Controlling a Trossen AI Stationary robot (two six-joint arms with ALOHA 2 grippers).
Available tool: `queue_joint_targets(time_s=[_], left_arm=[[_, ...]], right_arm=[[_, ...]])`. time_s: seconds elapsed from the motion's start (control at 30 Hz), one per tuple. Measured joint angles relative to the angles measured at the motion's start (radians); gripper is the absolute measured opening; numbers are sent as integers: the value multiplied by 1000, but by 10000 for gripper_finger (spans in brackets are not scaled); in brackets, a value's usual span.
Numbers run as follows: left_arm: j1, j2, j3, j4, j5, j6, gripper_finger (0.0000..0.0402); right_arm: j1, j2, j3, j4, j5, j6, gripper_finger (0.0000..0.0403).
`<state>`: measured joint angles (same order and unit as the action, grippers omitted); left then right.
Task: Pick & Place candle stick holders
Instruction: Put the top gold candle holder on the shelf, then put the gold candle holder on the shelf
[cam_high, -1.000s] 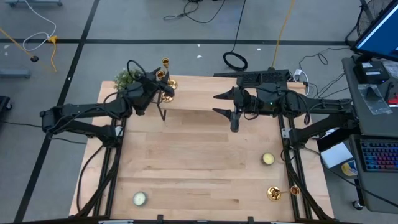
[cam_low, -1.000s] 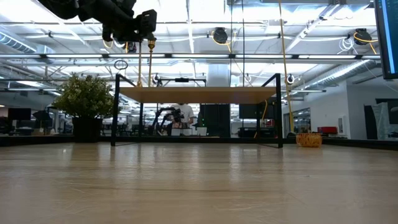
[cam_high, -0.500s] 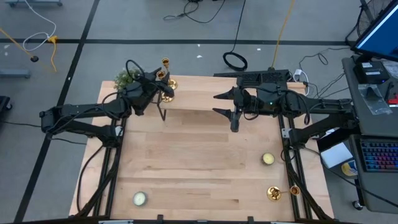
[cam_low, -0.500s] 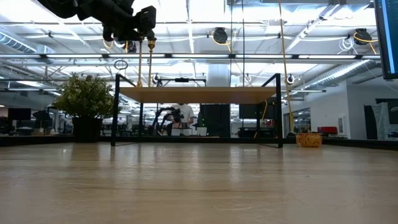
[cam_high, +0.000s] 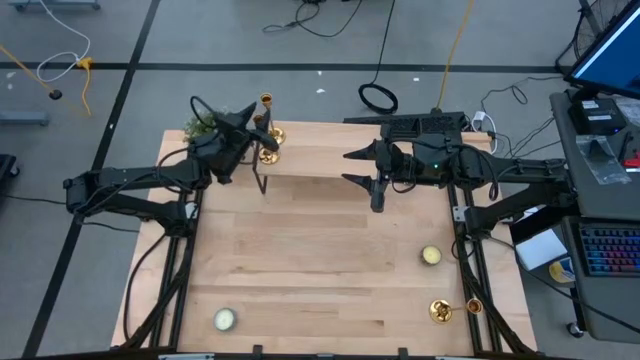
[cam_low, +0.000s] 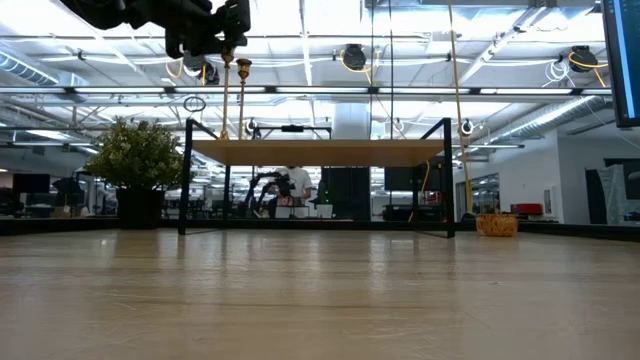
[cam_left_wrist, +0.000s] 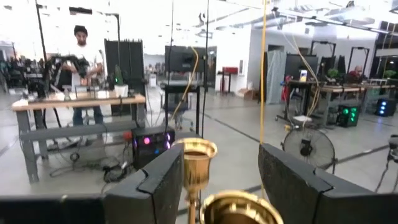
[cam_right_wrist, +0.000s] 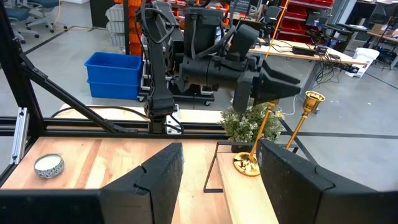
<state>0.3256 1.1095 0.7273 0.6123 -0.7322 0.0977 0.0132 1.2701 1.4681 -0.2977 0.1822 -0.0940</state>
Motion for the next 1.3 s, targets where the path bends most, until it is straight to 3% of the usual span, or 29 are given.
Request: queue_joint_targets(time_s=[0.53,0.77,0.97,1.3], left_arm=[[0,0,86,17,-10,132,207],[-10,-16,206,12,-11,245,207],[-95,-86,274,-208,-12,232,207],[-306,-196,278,-464,-10,36,207]], right_arm=[[0,0,0,0,0,0,199],[0,-2,0,-24,0,-5,199],[2,-35,0,-183,0,20,199],[2,-144,0,-537,-52,264,199]])
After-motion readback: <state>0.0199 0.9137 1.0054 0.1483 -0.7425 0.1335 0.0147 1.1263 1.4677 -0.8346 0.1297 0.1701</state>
